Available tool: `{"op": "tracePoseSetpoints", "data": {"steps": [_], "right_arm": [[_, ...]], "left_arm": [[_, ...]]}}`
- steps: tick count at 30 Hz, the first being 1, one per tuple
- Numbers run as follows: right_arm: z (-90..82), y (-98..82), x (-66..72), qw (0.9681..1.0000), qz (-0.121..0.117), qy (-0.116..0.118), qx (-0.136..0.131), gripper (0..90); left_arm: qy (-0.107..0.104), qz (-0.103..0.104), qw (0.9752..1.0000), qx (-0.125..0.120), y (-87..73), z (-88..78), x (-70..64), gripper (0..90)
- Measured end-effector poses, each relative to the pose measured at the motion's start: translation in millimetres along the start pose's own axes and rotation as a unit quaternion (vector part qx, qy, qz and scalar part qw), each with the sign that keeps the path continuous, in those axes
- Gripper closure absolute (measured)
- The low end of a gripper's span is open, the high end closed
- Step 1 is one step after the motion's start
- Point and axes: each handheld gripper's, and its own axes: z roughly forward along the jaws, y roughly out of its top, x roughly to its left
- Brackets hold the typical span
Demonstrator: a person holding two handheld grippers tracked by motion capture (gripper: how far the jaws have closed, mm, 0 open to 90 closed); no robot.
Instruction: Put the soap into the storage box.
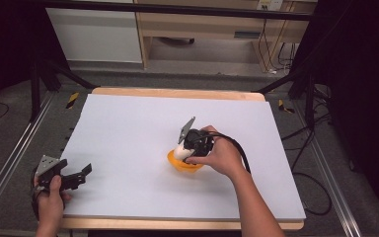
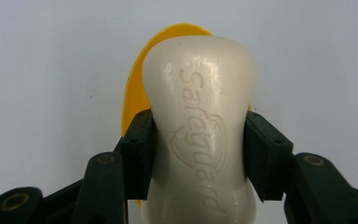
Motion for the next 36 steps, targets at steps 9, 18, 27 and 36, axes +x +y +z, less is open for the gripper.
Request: {"op": "tracePoseSetpoints", "data": {"steps": [9, 18, 27, 36], "right_arm": [[10.8, -0.1, -1.5, 0.9999, 0.016, -0.002, 0.006, 47.6], [-3.9, -11.9, -6.3, 0.9974, 0.061, -0.003, -0.037, 33.5], [-23.0, -47.0, -10.5, 0.9820, 0.139, -0.056, -0.115, 21.3], [-32.7, -82.8, -14.4, 0.9676, 0.193, -0.077, -0.143, 11.4]], "left_arm": [[0.000, 0.001, 1.0000, 0.000, -0.1, -0.4, 0.1, 0.8], [0.000, 0.000, 1.0000, 0.000, 0.0, 0.1, -0.1, 0.8], [0.001, 0.004, 1.0000, 0.003, 0.1, 0.2, -0.3, 0.7], [0.001, 0.007, 1.0000, 0.005, 0.2, 0.5, -0.8, 0.8]]}}
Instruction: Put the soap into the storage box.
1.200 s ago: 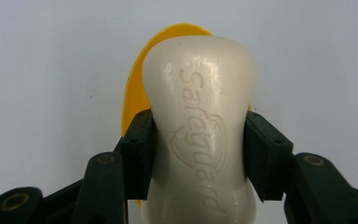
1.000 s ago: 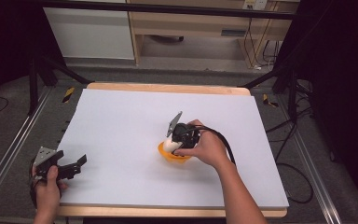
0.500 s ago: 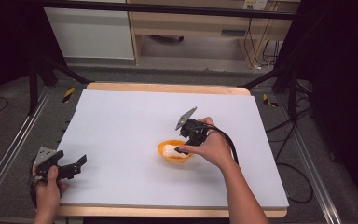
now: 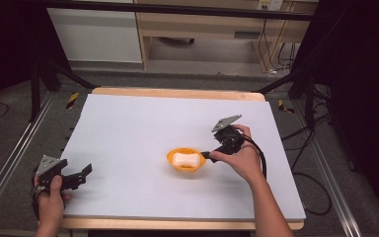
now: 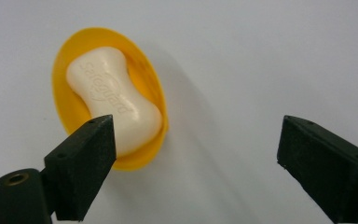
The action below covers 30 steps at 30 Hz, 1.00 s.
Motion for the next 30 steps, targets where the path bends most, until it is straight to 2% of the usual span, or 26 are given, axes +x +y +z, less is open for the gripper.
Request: {"op": "tracePoseSetpoints", "data": {"steps": [1, 7, 9, 13, 15, 19, 21, 30], "right_arm": [[-4.8, -6.8, -3.4, 0.9998, 0.010, -0.011, -0.011, 9.4], [-12.1, -21.1, -9.7, 0.9990, 0.031, -0.021, -0.026, 5.7], [-15.4, -29.6, -11.8, 0.9981, 0.042, -0.033, -0.029, 3.2], [-20.4, -38.3, -14.4, 0.9971, 0.049, -0.040, -0.041, 2.0], [-25.1, -47.9, -17.5, 0.9957, 0.061, -0.045, -0.053, 1.4], [-29.3, -57.2, -20.6, 0.9941, 0.071, -0.056, -0.059, 1.2], [-34.5, -68.9, -23.4, 0.9918, 0.085, -0.062, -0.073, 0.9], [-47.1, -95.7, -27.6, 0.9887, 0.104, -0.070, -0.083, 0.6]], "left_arm": [[0.001, 0.000, 1.0000, 0.000, 0.0, 0.0, -0.1, 0.8], [0.001, 0.000, 1.0000, -0.001, -0.1, 0.0, -0.2, 0.7], [0.001, 0.000, 1.0000, -0.001, 0.0, 0.0, -0.3, 0.8], [0.000, 0.000, 1.0000, 0.000, 0.0, 0.1, -0.2, 0.8], [0.002, 0.001, 1.0000, 0.000, 0.0, 0.1, -0.4, 0.7], [0.001, 0.000, 1.0000, 0.000, 0.0, 0.1, -0.2, 0.8], [0.002, 0.001, 1.0000, 0.000, 0.0, 0.2, -0.6, 0.7], [0.002, 0.001, 1.0000, -0.001, -0.1, 0.1, -0.7, 0.8]]}}
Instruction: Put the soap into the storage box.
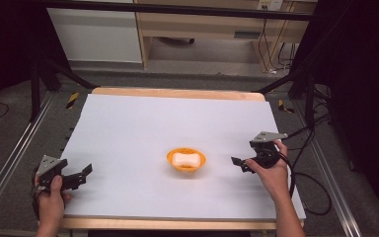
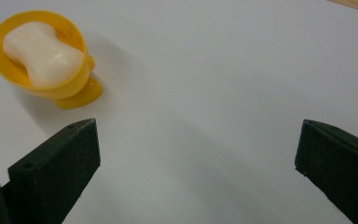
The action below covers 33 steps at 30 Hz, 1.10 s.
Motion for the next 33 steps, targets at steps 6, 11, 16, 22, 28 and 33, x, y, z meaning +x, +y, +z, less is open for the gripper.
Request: {"op": "tracePoseSetpoints", "data": {"steps": [6, 11, 16, 22, 28, 33], "right_arm": [[-12.4, -14.3, -7.6, 0.9998, 0.013, -0.011, -0.010, 0.6], [-20.7, -24.8, -11.1, 0.9996, 0.020, -0.012, -0.014, 0.6], [-25.7, -37.9, -14.3, 0.9994, 0.024, -0.016, -0.016, 0.6], [-30.7, -52.3, -17.1, 0.9989, 0.035, -0.020, -0.022, 0.6], [-34.5, -66.9, -18.0, 0.9985, 0.042, -0.019, -0.030, 0.6], [-38.2, -81.4, -19.7, 0.9975, 0.056, -0.020, -0.038, 0.6]], "left_arm": [[0.001, 0.001, 1.0000, 0.000, 0.0, 0.1, -0.3, 0.8], [0.001, 0.001, 1.0000, 0.000, 0.0, 0.1, -0.3, 0.8], [0.002, 0.001, 1.0000, 0.000, 0.0, 0.1, -0.6, 0.8], [0.002, 0.002, 1.0000, 0.000, 0.0, 0.2, -0.6, 0.8], [0.002, 0.002, 1.0000, 0.000, 0.0, 0.1, -0.7, 0.8], [0.002, 0.002, 1.0000, -0.001, -0.1, -0.1, -0.6, 0.8]]}}
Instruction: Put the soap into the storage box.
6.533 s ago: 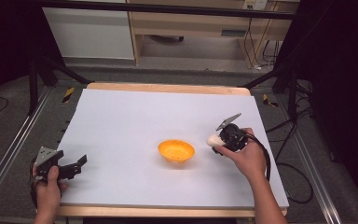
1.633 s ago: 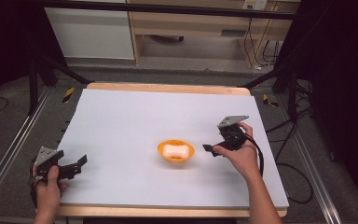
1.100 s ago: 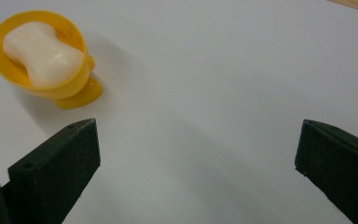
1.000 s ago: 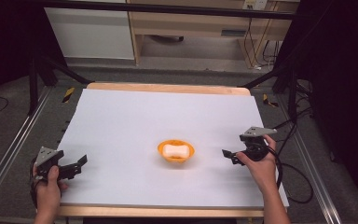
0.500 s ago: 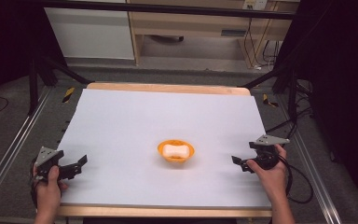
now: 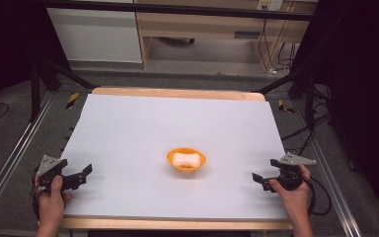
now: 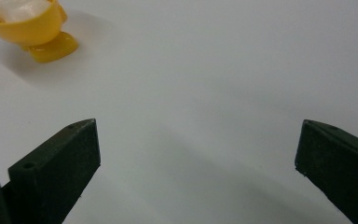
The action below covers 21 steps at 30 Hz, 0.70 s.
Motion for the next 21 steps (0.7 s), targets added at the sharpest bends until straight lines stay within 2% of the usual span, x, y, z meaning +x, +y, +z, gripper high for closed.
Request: {"op": "tracePoseSetpoints", "data": {"steps": [8, 12, 17, 21], "right_arm": [[-14.3, -12.2, -4.6, 0.9998, 0.008, -0.008, -0.019, 0.6], [-26.9, -22.5, -9.7, 0.9990, 0.026, -0.013, -0.035, 0.7], [-31.6, -31.1, -10.6, 0.9987, 0.030, -0.017, -0.037, 0.7], [-35.8, -36.0, -12.5, 0.9974, 0.038, -0.021, -0.059, 0.8]], "left_arm": [[0.000, 0.000, 1.0000, 0.001, 0.1, 0.1, -0.1, 0.8], [0.000, -0.001, 1.0000, -0.001, -0.1, -0.2, 0.0, 0.9], [-0.001, -0.003, 1.0000, -0.001, -0.2, -0.2, 0.2, 0.8], [-0.001, -0.004, 1.0000, -0.001, -0.1, -0.3, 0.5, 0.8]]}}
